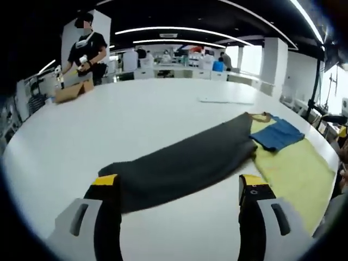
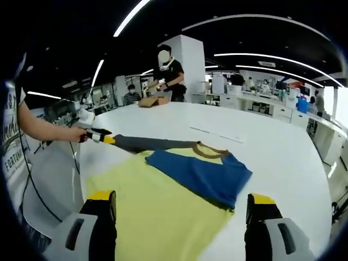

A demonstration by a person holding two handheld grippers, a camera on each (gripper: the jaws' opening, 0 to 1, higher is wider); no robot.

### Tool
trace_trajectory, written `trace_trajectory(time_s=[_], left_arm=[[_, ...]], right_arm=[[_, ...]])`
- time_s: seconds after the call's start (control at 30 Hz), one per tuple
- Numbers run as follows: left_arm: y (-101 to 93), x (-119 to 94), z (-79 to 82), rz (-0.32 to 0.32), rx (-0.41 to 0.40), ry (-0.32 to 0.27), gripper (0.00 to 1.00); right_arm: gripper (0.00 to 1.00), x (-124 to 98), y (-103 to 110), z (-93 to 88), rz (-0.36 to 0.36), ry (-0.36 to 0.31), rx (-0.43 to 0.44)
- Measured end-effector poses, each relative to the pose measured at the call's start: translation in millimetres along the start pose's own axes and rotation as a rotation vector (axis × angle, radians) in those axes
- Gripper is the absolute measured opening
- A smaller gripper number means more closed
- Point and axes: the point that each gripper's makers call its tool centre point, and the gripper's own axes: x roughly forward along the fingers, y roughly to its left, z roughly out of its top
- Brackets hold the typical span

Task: Fold the garment on the visible template until the final outline fits inside the template.

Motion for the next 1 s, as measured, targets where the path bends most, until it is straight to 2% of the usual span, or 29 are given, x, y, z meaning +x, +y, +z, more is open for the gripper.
trace_trajectory(time_s=[0.23, 0.43, 0.5, 0.6, 0.87, 1.0], left_arm=[[27.8, -7, -6.1, 0.081, -0.028, 0.001, 0.72], [50.0, -6, -18.8, 0.135, -0.073, 0.033, 0.62], [58.1, -6, -24.4, 0.17, -0.053, 0.073, 0.54], [65.9, -3, -25.1, 0.178, -0.125, 0.053, 0.49], [76.1, 0, -40.8, 0.22, -0.109, 0.081, 0.36], [80.2, 0, -43.1, 0.229, -0.134, 0.057, 0.29]], right_arm=[[0.99, -8, 1, 0.0, -0.014, -0.02, 0.021], [0.99, -13, 9, -2.9, -0.011, -0.016, 0.025], [0.99, -15, 8, -4.2, -0.015, -0.017, 0.026], [0.99, -16, 7, -5.2, -0.019, -0.018, 0.031], [0.99, -16, 11, -9.9, -0.018, -0.008, 0.043], [0.99, -15, 11, -9.3, -0.021, -0.009, 0.046]])
